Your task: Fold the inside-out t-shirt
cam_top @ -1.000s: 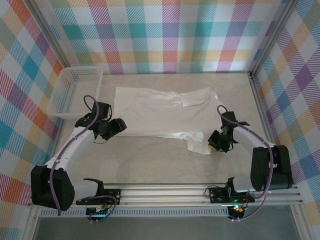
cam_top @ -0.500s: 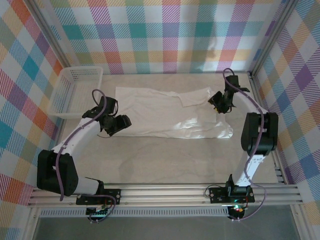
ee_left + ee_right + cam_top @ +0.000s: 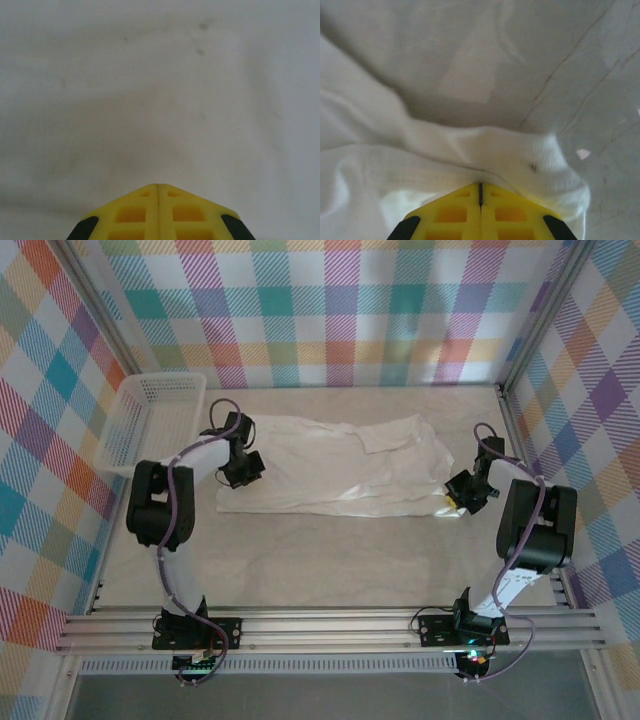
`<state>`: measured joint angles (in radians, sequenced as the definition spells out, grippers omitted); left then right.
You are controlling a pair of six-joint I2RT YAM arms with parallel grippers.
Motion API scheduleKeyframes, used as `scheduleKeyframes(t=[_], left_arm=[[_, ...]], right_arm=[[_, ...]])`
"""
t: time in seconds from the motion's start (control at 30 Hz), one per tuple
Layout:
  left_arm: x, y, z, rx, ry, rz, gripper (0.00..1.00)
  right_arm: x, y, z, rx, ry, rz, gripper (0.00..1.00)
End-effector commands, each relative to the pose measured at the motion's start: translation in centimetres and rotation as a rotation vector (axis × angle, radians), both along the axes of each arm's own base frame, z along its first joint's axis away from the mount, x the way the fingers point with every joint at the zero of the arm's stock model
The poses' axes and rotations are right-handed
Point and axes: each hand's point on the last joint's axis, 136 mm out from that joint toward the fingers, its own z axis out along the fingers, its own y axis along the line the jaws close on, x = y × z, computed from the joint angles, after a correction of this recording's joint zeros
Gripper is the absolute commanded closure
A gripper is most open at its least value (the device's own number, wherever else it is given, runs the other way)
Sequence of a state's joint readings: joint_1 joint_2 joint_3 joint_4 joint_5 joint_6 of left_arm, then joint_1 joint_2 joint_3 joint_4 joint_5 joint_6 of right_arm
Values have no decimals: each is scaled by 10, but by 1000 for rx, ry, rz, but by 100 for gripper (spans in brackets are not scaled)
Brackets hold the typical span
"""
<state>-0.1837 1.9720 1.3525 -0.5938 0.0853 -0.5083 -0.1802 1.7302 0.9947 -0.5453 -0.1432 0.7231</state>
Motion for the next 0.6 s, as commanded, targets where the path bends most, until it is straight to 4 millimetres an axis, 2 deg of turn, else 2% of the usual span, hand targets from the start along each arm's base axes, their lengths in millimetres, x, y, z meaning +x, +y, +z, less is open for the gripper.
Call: scheduleKeyframes(t=[0.0,0.1,0.2,0.3,0.37,0.4,0.47,0.53,0.57], left_arm=[[-8,5,-14,-10,65,42,100],[-39,12,-23,4,111,69,100],[-85,16,-28,-11,148,76,100],[-137,20,-26,-33,185,79,100],[-164,19,-17,-44,183,76,100],[-170,17,-9,-54,162,74,100],[-181,12,7,-67,120,60,100],[-175,11,28,-74,50,51,100],[-166,10,42,-80,3,35,91]], right_arm=[[-8,6,-8,18,46,58,100],[-29,-3,-10,-24,113,55,100],[-63,-8,-12,-48,182,36,100],[-105,-6,-13,-31,214,-29,100],[-130,-3,-8,-37,201,-76,100],[-136,-4,-2,-51,176,-86,99],[-130,-5,16,-71,82,-73,97],[-103,4,47,-37,-77,1,93],[-87,12,65,-21,-157,56,91]])
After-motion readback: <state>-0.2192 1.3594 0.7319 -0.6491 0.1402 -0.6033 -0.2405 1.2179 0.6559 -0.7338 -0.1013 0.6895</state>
